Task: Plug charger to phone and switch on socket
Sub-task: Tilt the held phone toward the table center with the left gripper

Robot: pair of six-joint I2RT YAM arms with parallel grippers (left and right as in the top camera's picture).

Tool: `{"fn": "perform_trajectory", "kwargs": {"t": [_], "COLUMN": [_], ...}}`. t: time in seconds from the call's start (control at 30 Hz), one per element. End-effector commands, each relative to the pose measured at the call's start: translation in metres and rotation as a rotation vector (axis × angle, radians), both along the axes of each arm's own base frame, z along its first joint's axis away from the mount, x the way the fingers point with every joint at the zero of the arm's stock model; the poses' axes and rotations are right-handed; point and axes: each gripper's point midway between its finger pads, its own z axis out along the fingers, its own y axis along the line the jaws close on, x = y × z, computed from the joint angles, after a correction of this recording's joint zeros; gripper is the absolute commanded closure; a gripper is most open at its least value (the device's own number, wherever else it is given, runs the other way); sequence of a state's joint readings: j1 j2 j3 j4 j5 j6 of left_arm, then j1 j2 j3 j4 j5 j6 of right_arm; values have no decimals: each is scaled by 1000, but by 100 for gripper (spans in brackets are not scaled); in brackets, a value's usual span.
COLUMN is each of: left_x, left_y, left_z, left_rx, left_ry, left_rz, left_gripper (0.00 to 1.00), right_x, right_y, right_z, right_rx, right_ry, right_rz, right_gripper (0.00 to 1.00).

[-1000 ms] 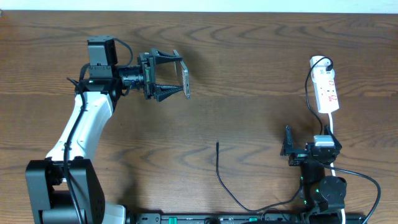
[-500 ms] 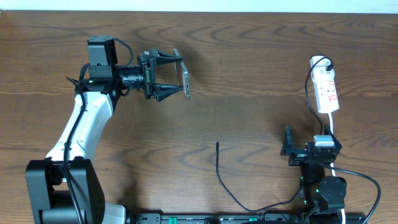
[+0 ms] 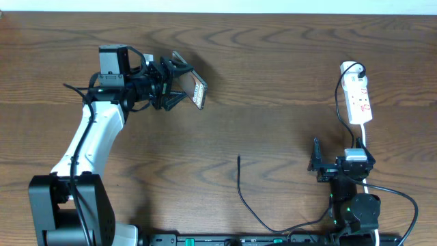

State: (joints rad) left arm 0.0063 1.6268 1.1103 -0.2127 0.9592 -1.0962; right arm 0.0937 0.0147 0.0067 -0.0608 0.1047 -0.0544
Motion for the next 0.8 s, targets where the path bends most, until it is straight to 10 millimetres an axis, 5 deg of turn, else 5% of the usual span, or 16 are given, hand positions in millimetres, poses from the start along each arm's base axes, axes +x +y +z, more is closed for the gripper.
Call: {"fn": "perform_trajectory", "kwargs": {"t": [0.0, 0.17, 0.6, 0.77], "left_x": [4, 1, 2, 2], "left_y": [12, 22, 23, 24], "left_z": [-6, -22, -23, -23], "left_rx": [92, 157, 164, 164], "left_ry": [-48, 9, 10, 10], "left_rz": [42, 93, 99, 99], "left_gripper": [93, 93, 93, 92], "right_x": [0, 0, 0, -1], "right_y": [-3, -3, -1, 11], "right_z": [-1, -1, -1, 36], "right_rx": [16, 16, 17, 115], "right_ry": [0, 0, 1, -147], "right_rz": [-14, -14, -6, 65], "right_gripper": [1, 1, 1, 1]}}
